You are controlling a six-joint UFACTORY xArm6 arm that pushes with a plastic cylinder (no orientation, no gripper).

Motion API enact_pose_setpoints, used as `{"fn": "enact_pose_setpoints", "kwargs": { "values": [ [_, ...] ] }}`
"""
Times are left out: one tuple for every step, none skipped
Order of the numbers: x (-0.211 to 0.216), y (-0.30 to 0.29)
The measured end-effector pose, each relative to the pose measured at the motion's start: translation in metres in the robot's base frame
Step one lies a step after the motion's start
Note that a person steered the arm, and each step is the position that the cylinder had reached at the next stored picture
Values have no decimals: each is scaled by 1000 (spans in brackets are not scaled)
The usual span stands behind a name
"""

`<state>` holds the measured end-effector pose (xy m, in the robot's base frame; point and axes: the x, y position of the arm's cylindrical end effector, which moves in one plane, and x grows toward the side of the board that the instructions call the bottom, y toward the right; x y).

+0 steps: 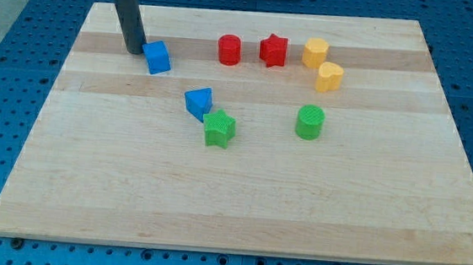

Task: Slide the blue cube slightly downwards

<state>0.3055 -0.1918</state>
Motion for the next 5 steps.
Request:
{"fn": "enact_pose_setpoints", "kwargs": {
  "values": [
    [0, 0],
    [0, 0],
    [1, 1],
    [4, 6],
    [11, 17]
  ]
}}
